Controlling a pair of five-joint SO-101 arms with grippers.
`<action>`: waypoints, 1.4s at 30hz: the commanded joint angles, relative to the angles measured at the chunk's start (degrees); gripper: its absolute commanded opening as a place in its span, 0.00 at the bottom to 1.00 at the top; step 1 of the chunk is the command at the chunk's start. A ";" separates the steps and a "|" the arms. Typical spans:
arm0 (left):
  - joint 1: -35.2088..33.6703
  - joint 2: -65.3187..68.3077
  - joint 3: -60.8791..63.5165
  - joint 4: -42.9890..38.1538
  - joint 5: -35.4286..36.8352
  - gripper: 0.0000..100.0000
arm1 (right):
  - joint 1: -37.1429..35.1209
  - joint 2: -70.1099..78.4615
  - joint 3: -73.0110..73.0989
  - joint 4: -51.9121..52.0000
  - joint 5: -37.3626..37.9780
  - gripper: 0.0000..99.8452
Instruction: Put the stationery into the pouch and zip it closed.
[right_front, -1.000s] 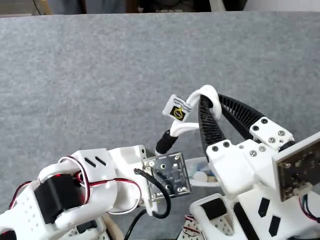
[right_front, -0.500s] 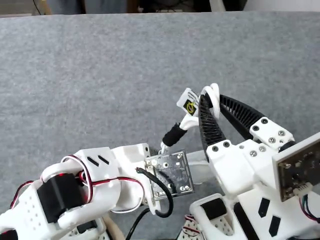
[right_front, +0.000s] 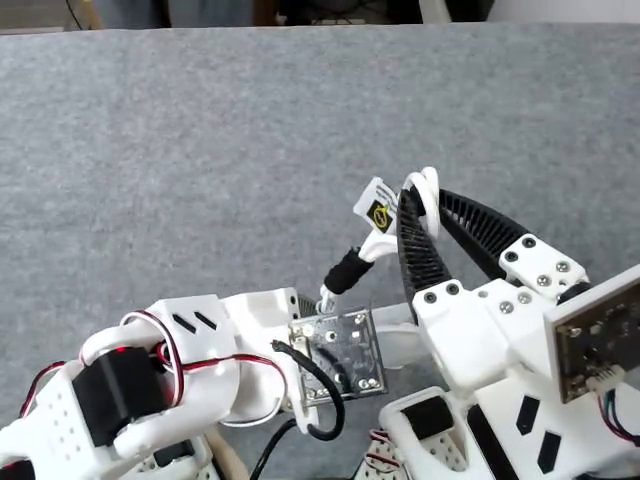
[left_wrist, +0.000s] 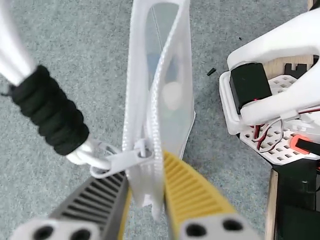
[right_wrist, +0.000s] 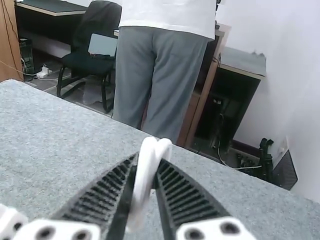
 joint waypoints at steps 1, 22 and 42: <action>-4.97 -0.62 -0.31 0.70 -1.23 0.02 | -0.35 -0.13 -0.13 1.41 0.79 0.01; -18.24 -5.36 -0.48 9.93 -7.38 0.03 | 12.66 -0.22 -3.47 2.55 13.89 0.01; -26.59 -7.12 -0.48 11.96 -8.53 0.03 | 29.45 -0.13 28.88 -20.48 16.26 0.01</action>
